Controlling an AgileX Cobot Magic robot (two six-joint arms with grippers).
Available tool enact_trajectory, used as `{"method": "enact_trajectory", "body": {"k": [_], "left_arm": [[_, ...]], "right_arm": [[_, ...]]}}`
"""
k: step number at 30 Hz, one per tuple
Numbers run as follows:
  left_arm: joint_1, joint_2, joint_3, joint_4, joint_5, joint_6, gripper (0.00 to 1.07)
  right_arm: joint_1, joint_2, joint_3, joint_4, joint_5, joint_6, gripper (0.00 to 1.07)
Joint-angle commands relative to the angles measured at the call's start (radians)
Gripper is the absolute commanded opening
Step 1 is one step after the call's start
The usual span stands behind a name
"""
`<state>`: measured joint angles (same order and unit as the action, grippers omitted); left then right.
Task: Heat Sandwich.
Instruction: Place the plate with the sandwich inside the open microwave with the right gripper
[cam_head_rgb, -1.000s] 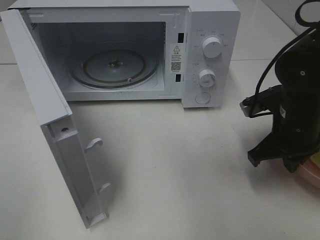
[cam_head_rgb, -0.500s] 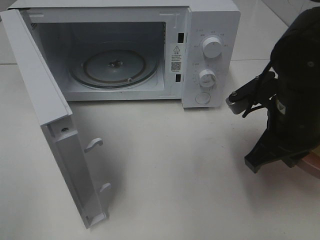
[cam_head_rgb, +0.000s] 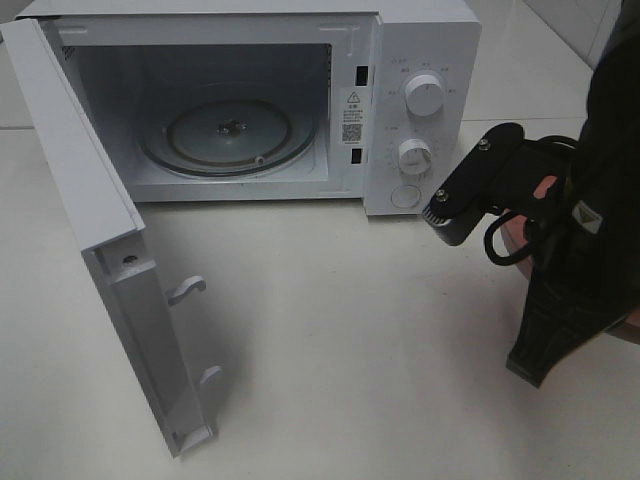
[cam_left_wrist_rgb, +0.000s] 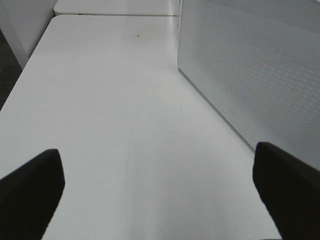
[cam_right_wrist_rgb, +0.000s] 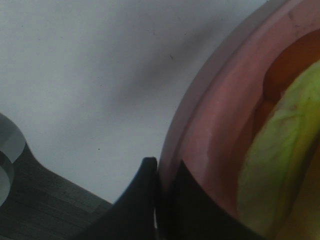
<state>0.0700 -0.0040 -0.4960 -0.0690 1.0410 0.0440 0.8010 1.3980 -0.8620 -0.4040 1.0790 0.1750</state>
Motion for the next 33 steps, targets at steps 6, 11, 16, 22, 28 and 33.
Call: {"method": "enact_trajectory", "body": {"k": [6, 11, 16, 22, 28, 33], "left_arm": [[-0.002, -0.026, 0.003, -0.010, -0.005, 0.000, 0.97], [-0.002, -0.026, 0.003, -0.010, -0.005, 0.000, 0.97], [-0.002, -0.026, 0.003, -0.010, -0.005, 0.000, 0.97], [-0.002, -0.026, 0.003, -0.010, -0.005, 0.000, 0.97], [-0.002, -0.026, 0.003, -0.010, -0.005, 0.000, 0.97], [-0.002, -0.026, 0.003, -0.010, -0.005, 0.000, 0.97]], "right_arm": [[0.086, -0.086, 0.001, -0.028, 0.030, -0.143, 0.00], [0.099, -0.121, 0.001, -0.025, 0.020, -0.255, 0.00], [0.099, -0.134, 0.001, -0.024, -0.003, -0.405, 0.00], [0.099, -0.134, 0.001, -0.024, -0.048, -0.543, 0.00], [0.099, -0.134, 0.001, -0.008, -0.099, -0.654, 0.01], [0.099, -0.134, 0.001, 0.055, -0.145, -0.839, 0.02]]}}
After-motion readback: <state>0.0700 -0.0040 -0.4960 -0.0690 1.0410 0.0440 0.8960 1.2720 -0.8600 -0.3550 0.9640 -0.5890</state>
